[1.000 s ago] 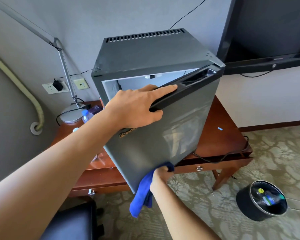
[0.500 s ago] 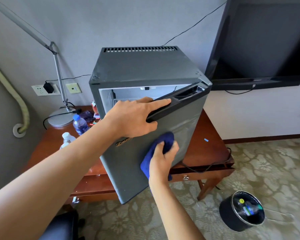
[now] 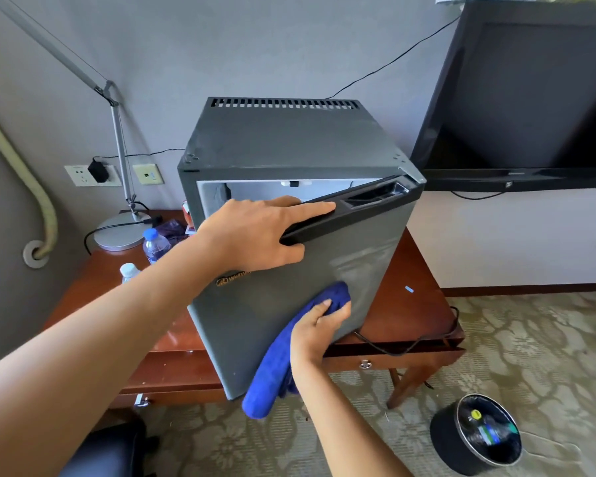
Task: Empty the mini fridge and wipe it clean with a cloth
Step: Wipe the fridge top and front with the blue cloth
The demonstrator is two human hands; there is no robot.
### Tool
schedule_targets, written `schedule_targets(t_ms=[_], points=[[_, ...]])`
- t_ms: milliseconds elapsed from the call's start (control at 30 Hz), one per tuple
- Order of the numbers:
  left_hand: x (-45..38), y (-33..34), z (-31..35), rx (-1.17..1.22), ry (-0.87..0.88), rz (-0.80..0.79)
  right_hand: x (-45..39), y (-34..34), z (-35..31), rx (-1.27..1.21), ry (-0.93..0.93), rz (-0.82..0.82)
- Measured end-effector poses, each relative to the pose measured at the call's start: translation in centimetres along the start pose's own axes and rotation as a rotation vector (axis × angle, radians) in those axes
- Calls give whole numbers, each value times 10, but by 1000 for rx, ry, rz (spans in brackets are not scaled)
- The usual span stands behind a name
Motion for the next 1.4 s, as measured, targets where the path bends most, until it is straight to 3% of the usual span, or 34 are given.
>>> schedule_targets(t_ms=[133, 267, 400, 533, 667, 767, 833, 867, 900, 967, 1033, 1100, 1167, 1267, 1333, 1400], points=[[-4, -2, -3, -4, 28, 6, -29, -24, 93, 51, 512, -22], [-6, -2, -3, -108, 48, 66, -46, -42, 101, -12, 547, -175], [-13, -3, -10, -142, 34, 117, -72, -64, 67, -302, 594, -328], [-15, 0, -2, -252, 48, 199, -108, -86, -43, -369, 338, -416], [-7, -7, 10, -295, 6, 407, -105, -77, -164, 150, -293, -535], [25, 4, 55, -189, -29, 701, -72, -42, -206, 385, -648, -742], [42, 38, 85, 172, -103, 721, -54, -26, -219, 425, -782, -892], [41, 63, 92, 435, -199, 642, -47, -21, -221, 434, -809, -991], [37, 92, 96, 750, -313, 545, -42, -16, -220, 442, -794, -1105], [24, 142, 96, 1399, -535, 521, -37, -8, -224, 466, -676, -1313], [14, 165, 92, 1663, -742, 524, -45, 1, -251, 476, -782, -1326], [13, 178, 91, 1688, -869, 584, -66, 16, -295, 480, -1107, -1098], [21, 184, 90, 1698, -975, 678, -85, 38, -316, 614, -1270, -906], [43, 177, 83, 1440, -1132, 830, -95, 73, -291, 899, -1310, -947], [52, 168, 73, 1222, -1216, 899, -94, 80, -280, 955, -1359, -944], [45, 163, 66, 1148, -1257, 939, -96, 81, -277, 979, -1392, -927]])
Point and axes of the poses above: each hand's wrist, its own x-axis away from the middle knuckle, its own y-axis out of the palm, z = x × y, the point moved 9 cm from there along -x, towards the middle knuckle, and after that the axes turned 3 degrees about -x, right-handed, at the moved point
